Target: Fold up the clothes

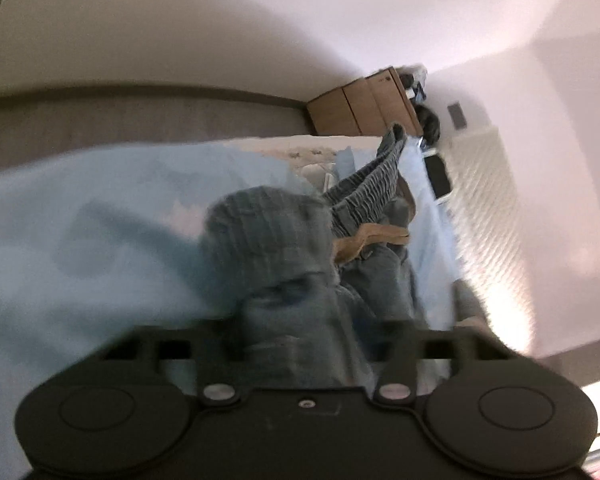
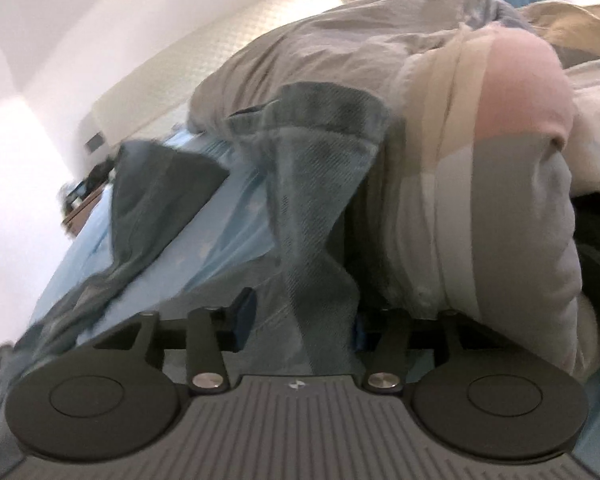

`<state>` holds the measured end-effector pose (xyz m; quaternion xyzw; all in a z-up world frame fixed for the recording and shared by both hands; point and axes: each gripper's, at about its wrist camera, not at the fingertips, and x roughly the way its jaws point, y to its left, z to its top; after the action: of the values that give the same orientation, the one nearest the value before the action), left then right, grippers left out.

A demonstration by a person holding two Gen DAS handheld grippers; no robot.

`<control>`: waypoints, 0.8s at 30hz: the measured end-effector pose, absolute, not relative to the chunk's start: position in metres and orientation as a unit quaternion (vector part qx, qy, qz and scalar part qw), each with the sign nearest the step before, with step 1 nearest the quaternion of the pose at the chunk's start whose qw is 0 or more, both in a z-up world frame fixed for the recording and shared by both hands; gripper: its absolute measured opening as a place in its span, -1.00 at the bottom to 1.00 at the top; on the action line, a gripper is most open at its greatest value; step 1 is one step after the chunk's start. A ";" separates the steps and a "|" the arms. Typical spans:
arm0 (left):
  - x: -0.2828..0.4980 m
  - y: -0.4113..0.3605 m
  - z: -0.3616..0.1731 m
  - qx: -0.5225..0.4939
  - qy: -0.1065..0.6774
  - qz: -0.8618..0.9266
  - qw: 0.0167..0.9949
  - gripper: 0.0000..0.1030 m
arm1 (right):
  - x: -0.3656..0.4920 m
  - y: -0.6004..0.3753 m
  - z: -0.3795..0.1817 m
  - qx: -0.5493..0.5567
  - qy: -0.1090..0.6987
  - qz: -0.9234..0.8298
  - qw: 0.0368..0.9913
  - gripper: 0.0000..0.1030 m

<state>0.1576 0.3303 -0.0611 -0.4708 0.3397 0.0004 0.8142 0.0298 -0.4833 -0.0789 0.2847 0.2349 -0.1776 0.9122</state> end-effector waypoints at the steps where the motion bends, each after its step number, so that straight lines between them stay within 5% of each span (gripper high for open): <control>1: 0.160 0.326 -0.055 -0.455 0.340 0.000 0.823 -0.72 | 0.031 -0.486 -0.079 0.293 0.232 -0.189 0.908 -0.54; 3: 0.164 0.323 -0.044 -0.443 0.336 -0.003 0.831 -0.78 | 0.032 -0.488 -0.081 0.313 0.229 -0.191 0.902 -0.83; 13: 0.147 0.335 -0.015 -0.465 0.297 -0.014 0.834 -0.80 | 0.002 -0.485 -0.066 0.403 0.147 -0.145 0.892 -0.88; 24: 0.141 0.346 -0.058 -0.447 0.326 0.005 0.833 -0.70 | -0.038 -0.499 -0.144 0.453 0.220 -0.200 0.841 -0.92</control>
<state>0.1407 0.3460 -0.0581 -0.4468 0.3257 0.0046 0.8332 -0.0381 -0.4993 -0.1442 0.4527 0.2198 -0.1996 0.8407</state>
